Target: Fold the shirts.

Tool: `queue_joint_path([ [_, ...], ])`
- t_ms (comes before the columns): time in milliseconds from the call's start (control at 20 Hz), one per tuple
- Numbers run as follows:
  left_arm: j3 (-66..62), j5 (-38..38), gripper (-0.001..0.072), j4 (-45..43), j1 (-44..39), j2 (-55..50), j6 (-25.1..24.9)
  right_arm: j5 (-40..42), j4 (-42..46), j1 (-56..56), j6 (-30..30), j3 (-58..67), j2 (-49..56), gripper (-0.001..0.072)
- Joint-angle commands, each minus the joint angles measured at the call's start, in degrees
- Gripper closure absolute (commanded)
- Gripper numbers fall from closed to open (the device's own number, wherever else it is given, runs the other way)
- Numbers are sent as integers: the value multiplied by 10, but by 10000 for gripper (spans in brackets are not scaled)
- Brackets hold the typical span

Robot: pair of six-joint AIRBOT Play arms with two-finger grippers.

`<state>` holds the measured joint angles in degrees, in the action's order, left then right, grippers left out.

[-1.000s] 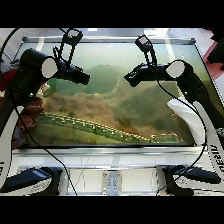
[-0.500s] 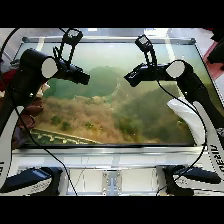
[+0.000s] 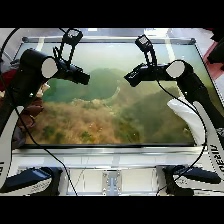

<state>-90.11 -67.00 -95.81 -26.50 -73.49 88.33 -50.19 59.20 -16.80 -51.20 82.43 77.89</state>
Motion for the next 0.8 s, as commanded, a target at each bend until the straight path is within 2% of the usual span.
queue_joint_path([
  [0, 0, 0, 701, 0, 0, 0, 0, 0, 0, -1, 0, 0, 0, 304],
  [650, 0, 16, 701, -1, 0, 0, 2, 17, 0, -1, 0, 0, 0, 304],
  [750, 0, 60, 701, -10, 0, -3, 1, 40, 0, -1, 0, 0, 0, 304],
])
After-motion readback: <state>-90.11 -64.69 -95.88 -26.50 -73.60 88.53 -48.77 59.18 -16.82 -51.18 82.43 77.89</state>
